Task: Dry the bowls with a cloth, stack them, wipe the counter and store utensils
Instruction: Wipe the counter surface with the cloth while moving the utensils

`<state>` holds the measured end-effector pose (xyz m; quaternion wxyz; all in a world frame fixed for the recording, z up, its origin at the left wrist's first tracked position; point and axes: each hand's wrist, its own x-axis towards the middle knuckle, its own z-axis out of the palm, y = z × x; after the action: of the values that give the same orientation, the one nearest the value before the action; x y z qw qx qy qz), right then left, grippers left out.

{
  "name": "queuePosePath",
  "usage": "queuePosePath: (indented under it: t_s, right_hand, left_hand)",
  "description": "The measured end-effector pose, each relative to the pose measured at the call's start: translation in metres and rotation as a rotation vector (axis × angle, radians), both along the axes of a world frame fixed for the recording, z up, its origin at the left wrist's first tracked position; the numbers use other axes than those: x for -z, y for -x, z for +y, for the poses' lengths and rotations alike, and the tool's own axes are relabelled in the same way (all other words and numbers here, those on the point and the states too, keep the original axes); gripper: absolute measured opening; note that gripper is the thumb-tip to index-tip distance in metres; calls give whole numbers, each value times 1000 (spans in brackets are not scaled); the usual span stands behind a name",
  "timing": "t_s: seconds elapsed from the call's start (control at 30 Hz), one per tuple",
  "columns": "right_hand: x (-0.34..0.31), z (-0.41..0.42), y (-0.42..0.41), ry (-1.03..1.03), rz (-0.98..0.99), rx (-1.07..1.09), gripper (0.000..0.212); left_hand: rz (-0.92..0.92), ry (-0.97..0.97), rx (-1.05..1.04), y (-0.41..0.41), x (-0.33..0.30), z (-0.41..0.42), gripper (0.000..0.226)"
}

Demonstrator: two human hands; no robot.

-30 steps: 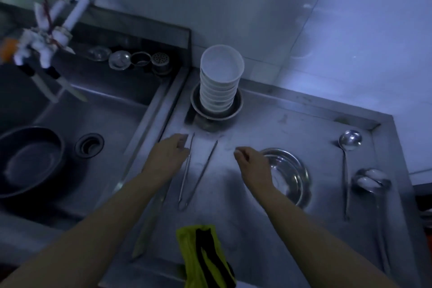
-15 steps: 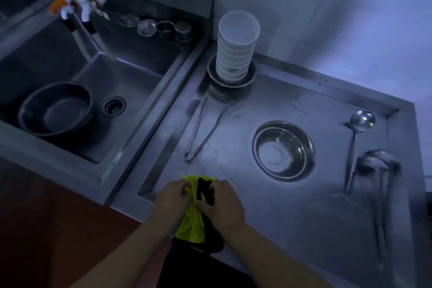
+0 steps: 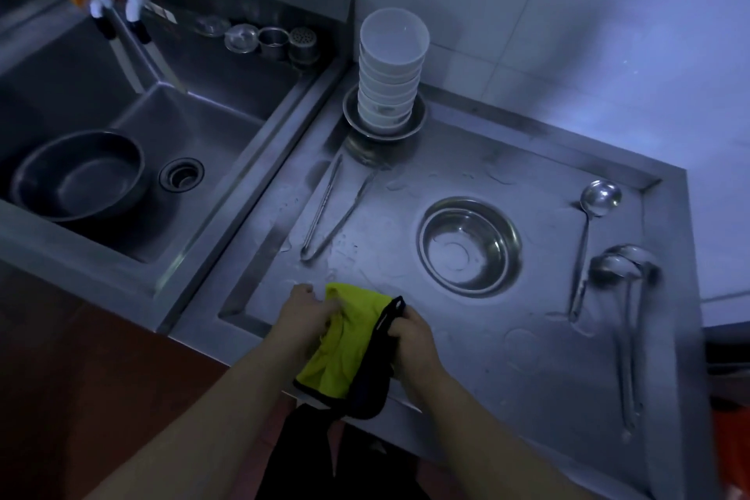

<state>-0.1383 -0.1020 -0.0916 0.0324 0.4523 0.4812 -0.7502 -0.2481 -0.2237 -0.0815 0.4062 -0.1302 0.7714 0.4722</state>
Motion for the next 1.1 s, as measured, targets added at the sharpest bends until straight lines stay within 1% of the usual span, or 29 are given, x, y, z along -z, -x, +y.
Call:
queuePosePath:
  t_s: [0.03, 0.07, 0.13, 0.17, 0.2, 0.3, 0.37, 0.4, 0.43, 0.5, 0.63, 0.7, 0.77, 0.83, 0.97, 1.0, 1.03, 1.1]
  right_hand:
    - [-2, 3, -2, 19, 21, 39, 19]
    - [-3, 7, -4, 8, 39, 63, 17]
    - [-6, 16, -8, -125, 26, 12, 31]
    - [-8, 19, -11, -207, 7, -24, 35]
    - [-10, 23, -14, -273, -12, -43, 37]
    - [-21, 36, -24, -423, -39, -61, 27]
    - [-34, 48, -28, -455, -3, -5, 20]
    - [-42, 55, -30, -447, 32, 31, 22]
    - [-51, 63, -31, -447, 66, 50, 29]
    - [-69, 79, -33, -488, 132, 30, 38]
    - [-100, 108, -43, -592, 217, 87, 43]
    - [-105, 119, -55, -654, 214, 98, 42]
    - [-100, 127, -73, -730, 170, 69, 38]
    - [-85, 129, -94, -801, 71, 2, 33]
    - [-41, 128, -138, -920, -215, -248, 26]
    - [-31, 127, -147, -923, -268, -280, 25]
    - [-24, 127, -154, -924, -305, -284, 26]
    - [-15, 125, -157, -955, -337, -265, 28]
  left_hand:
    - [1, 6, 24, 0, -1, 5, 62]
    - [24, 3, 61, -2, -1, 10, 49]
    - [87, -39, 126, -6, -7, 16, 20]
    - [123, -56, 155, -8, -9, 19, 12]
    - [158, -76, 183, -9, -13, 21, 8]
    - [251, -129, 248, -8, -32, 27, 13]
    - [281, -191, 265, -6, -50, 33, 11]
    - [305, -225, 275, -6, -61, 36, 10]
    - [345, -258, 290, -6, -72, 40, 9]
    - [434, -310, 325, -9, -97, 50, 10]
    - [573, -385, 422, -23, -136, 71, 23]
    - [663, -423, 477, -37, -137, 78, 32]
    - [753, -417, 586, -56, -122, 84, 36]
    - [757, -376, 733, -78, -97, 87, 32]
    - [571, -176, 1140, -113, -37, 83, 39]
    - [538, -126, 1187, -116, -24, 82, 40]
    - [528, -74, 1174, -115, -16, 82, 40]
    - [578, 8, 1007, -103, -6, 87, 38]
